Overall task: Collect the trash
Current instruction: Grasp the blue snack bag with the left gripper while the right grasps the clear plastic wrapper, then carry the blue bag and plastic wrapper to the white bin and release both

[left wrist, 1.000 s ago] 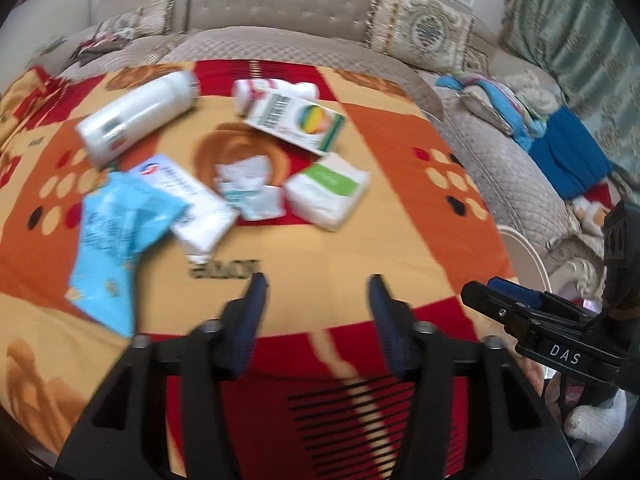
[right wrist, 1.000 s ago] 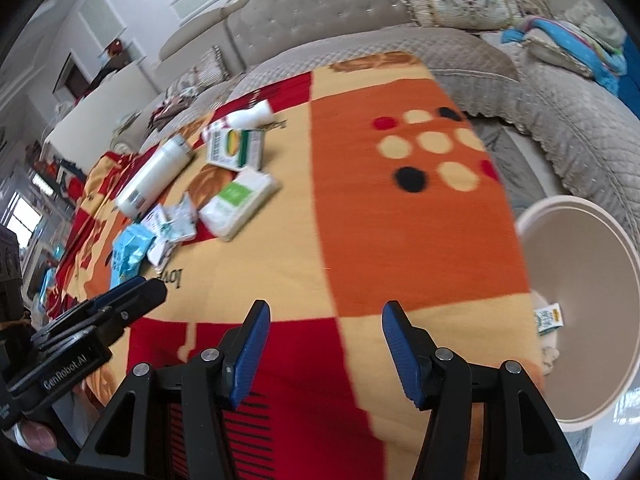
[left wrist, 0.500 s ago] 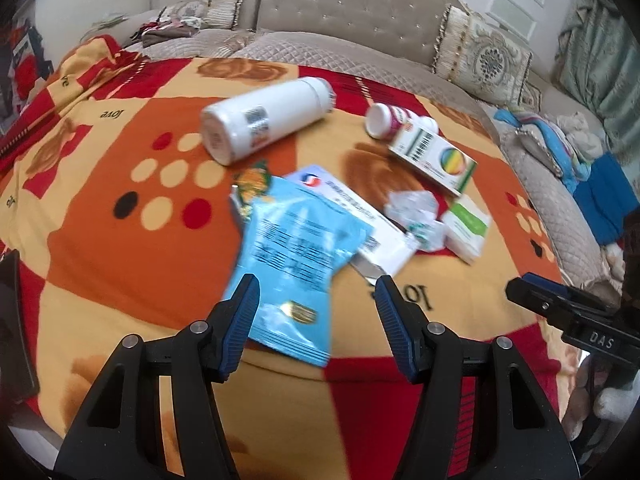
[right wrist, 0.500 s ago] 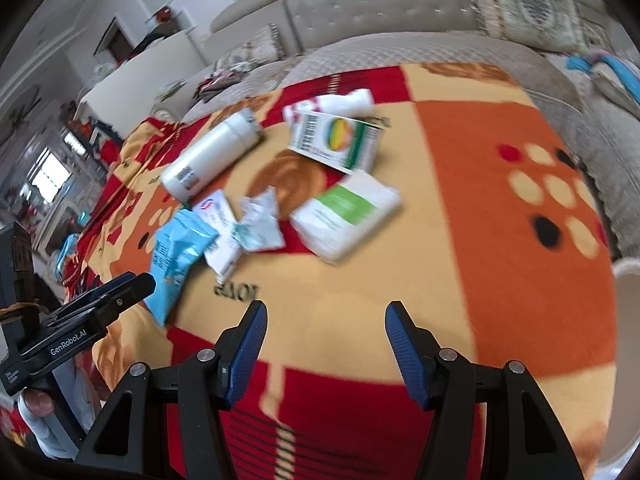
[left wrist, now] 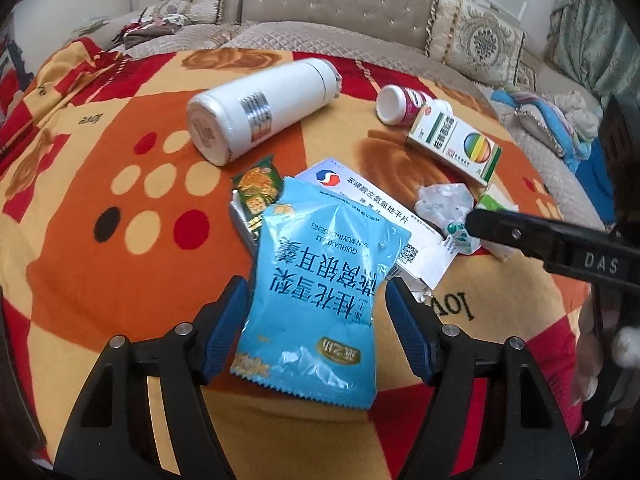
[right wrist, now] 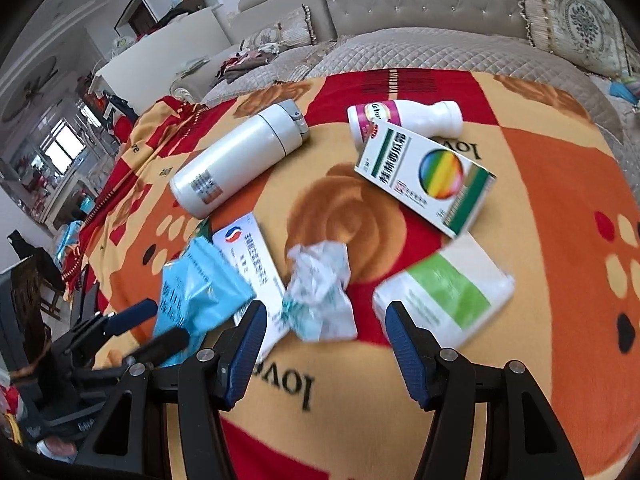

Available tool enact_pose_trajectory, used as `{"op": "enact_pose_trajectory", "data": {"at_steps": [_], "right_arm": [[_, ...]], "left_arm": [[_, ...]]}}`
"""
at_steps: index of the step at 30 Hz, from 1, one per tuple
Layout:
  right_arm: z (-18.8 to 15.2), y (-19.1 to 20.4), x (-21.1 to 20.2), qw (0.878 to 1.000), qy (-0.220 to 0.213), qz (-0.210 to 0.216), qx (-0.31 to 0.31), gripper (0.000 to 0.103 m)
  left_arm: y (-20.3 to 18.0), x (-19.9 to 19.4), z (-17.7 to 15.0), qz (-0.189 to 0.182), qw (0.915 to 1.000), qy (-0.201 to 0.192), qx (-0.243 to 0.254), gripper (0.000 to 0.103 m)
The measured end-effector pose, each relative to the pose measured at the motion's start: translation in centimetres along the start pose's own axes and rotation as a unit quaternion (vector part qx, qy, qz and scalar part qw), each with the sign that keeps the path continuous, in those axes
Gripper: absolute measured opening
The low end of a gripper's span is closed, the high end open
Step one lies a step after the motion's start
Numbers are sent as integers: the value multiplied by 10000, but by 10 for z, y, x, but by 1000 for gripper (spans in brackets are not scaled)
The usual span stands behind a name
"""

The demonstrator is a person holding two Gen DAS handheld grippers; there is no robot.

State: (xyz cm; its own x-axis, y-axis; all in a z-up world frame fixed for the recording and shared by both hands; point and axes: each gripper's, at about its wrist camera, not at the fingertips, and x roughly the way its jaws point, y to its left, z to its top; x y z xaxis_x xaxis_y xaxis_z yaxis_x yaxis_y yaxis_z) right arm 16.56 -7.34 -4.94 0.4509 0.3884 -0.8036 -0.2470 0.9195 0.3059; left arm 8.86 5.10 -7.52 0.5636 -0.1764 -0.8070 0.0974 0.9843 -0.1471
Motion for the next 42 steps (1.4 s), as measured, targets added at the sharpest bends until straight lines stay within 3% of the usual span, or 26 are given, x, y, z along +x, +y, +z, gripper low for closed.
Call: {"op": "enact_pose_trajectory", "data": {"at_steps": [10, 14, 16, 17, 26, 42], "right_arm": [[11, 5, 31, 9994, 207, -123, -268, 60], [8, 5, 31, 9990, 192, -123, -381, 39], [6, 4, 28, 9990, 203, -57, -382, 27], [5, 3, 25, 9991, 196, -47, -375, 26], [-27, -7, -37, 9992, -268, 208, -231, 24], [-83, -44, -88, 9987, -470, -73, 164, 24]], "left_arm": [[6, 11, 0, -258, 9992, 83, -282, 66], [6, 5, -2, -302, 9990, 41, -337, 51], [5, 3, -4, -352, 9988, 78, -342, 49], [4, 1, -5, -376, 9986, 101, -350, 47], [-12, -29, -17, -657, 9972, -44, -344, 46], [-81, -46, -33, -739, 9971, -159, 69, 46]]}}
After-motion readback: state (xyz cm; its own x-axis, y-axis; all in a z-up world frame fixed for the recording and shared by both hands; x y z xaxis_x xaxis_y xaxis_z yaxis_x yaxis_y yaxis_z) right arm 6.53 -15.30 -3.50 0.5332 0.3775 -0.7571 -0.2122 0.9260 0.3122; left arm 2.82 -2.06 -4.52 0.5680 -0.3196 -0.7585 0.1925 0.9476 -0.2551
